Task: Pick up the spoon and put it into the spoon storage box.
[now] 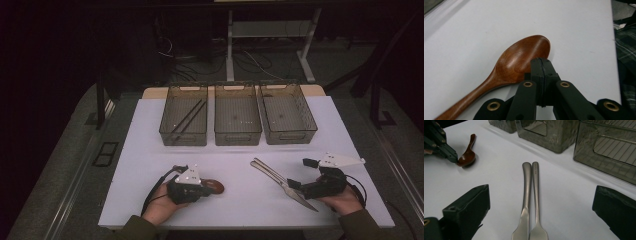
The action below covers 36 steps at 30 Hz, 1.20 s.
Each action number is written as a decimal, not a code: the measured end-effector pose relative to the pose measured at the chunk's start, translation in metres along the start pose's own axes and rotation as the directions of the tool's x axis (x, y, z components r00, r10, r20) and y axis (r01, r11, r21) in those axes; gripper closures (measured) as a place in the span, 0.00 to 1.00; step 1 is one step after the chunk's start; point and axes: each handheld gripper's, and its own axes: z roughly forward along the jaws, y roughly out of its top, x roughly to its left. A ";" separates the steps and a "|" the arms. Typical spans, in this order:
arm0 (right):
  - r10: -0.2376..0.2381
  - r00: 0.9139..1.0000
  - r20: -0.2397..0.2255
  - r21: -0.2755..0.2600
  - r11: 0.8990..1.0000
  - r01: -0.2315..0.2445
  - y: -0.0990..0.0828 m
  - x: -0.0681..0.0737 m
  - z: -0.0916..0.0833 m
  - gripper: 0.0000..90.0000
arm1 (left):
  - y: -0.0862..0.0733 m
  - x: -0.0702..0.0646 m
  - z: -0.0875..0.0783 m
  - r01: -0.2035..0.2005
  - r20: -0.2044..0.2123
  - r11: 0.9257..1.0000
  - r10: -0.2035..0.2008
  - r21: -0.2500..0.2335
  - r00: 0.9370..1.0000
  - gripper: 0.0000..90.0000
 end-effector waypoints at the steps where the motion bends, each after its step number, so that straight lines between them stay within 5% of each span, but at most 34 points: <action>1: 0.001 1.000 -0.001 0.001 1.000 -0.001 0.000 0.000 0.000 0.01 | 0.002 0.001 0.002 -0.007 -0.002 1.000 0.007 0.005 1.000 0.98; 11: -0.001 1.000 -0.001 0.002 1.000 0.001 0.000 0.000 0.000 0.01 | 0.013 0.011 0.017 -0.010 -0.045 1.000 0.010 0.004 0.999 0.99; 22: 0.000 1.000 -0.001 0.003 1.000 0.000 0.000 0.000 0.000 0.01 | 0.021 0.026 0.025 0.027 -0.102 1.000 -0.029 -0.012 0.994 0.99; 30: 0.000 1.000 -0.003 0.004 1.000 0.000 0.000 0.000 0.000 0.01 | 0.024 0.026 0.023 0.056 -0.086 0.997 -0.060 -0.048 0.994 0.99; 36: 0.000 1.000 -0.004 0.005 1.000 0.000 0.000 0.000 0.000 0.01 | 0.027 0.026 0.009 0.103 -0.062 0.987 -0.111 -0.123 0.992 0.92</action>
